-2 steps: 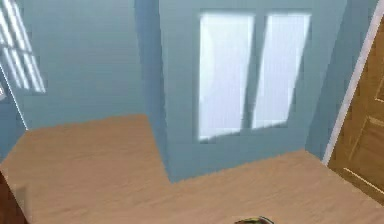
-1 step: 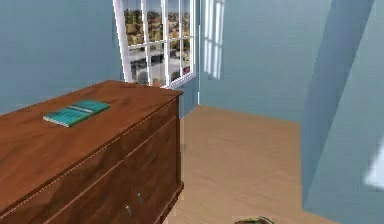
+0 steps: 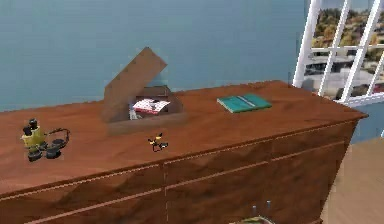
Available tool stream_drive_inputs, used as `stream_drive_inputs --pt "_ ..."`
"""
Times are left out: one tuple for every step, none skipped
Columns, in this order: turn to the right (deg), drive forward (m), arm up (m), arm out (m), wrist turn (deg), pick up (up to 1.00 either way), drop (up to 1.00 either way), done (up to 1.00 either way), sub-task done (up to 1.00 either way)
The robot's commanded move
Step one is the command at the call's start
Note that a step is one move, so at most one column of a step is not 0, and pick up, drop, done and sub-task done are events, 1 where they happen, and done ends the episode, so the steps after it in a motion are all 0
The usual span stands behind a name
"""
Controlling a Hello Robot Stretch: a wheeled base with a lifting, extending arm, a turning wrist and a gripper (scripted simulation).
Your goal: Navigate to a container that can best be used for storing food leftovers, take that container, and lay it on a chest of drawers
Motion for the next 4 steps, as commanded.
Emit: stream_drive_inputs --pt "45.0 0.00 0.00 0.00 0.0 0.00 0.00 0.00 0.00" --pt "45.0 0.00 0.00 0.00 0.0 0.00 0.00 0.00 0.00" --pt "45.0 0.00 0.00 0.00 0.0 0.00 0.00 0.00 0.00" --pt "12.0 0.00 0.00 0.00 0.0 0.00 0.00 0.00 0.00"
